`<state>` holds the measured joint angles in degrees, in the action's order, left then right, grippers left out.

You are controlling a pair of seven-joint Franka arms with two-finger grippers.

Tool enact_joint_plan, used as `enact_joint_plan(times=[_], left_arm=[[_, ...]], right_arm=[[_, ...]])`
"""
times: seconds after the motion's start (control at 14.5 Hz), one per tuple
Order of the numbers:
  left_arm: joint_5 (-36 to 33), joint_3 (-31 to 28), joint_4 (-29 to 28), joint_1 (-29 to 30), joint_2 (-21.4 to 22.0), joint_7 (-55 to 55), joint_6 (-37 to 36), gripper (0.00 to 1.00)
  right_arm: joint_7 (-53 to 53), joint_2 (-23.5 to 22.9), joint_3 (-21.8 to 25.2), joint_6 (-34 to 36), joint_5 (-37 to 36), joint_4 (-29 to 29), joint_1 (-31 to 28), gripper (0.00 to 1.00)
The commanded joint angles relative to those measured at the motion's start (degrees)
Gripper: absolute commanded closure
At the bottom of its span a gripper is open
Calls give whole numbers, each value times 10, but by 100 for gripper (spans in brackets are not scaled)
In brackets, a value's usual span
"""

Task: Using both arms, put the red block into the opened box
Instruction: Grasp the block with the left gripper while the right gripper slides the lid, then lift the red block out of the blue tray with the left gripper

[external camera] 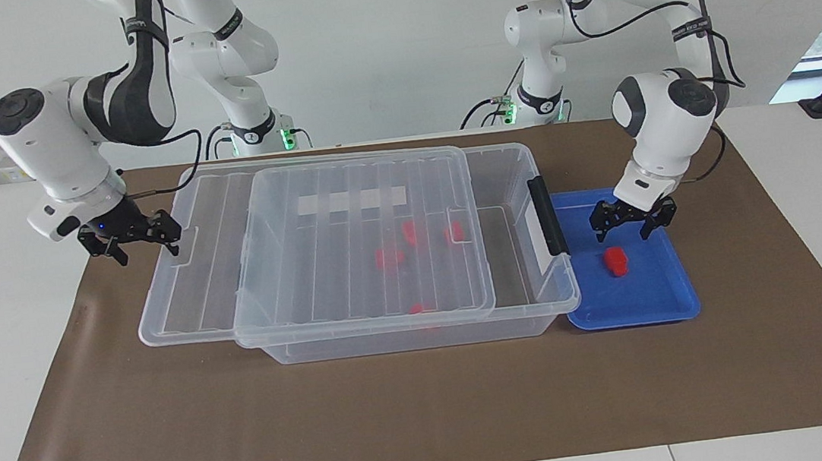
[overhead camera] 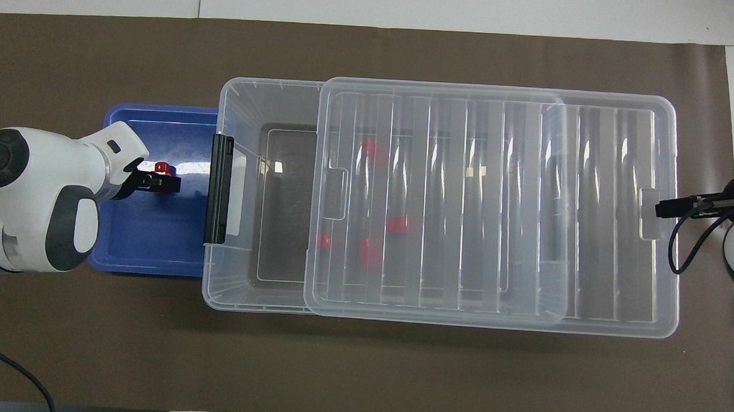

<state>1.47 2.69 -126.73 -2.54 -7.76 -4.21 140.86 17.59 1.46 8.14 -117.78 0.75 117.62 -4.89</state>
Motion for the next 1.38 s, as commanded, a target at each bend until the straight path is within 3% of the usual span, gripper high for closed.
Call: enact_joint_plan(times=[0.0, 0.07, 0.14, 0.21, 0.28, 0.34, 0.62, 0.76, 1.31], left_arm=[[5, -5, -11, -3, -14, -6, 39, 6], [5, -5, -11, -3, -17, -6, 43, 7], [5, -5, -11, -3, -17, -6, 43, 14], [5, -5, -11, -3, -17, -5, 42, 40], [5, -5, -11, -3, -17, -5, 42, 85], [5, -5, -11, -2, -17, -5, 42, 100], [5, -7, -5, 4, -6, -5, 31, 100], [5, -9, 2, 5, 26, -4, -7, 100], [5, -5, 146, -4, 123, 12, -285, 100]], right_arm=[[31, 5, -2, -8, -6, 7, -20, 0], [44, 5, -2, -8, -6, 4, -24, 0], [51, 5, -3, -8, -6, 3, -31, 0], [56, 5, -2, -8, -6, 3, -35, 0], [61, 5, -2, -8, -6, 3, -36, 0], [63, 4, -1, -8, -6, 2, -40, 0], [98, 0, -1, -6, -6, -5, -64, 0], [98, -1, -1, 0, -6, -11, -67, 0], [111, -1, -1, -1, -6, -11, -82, 0]])
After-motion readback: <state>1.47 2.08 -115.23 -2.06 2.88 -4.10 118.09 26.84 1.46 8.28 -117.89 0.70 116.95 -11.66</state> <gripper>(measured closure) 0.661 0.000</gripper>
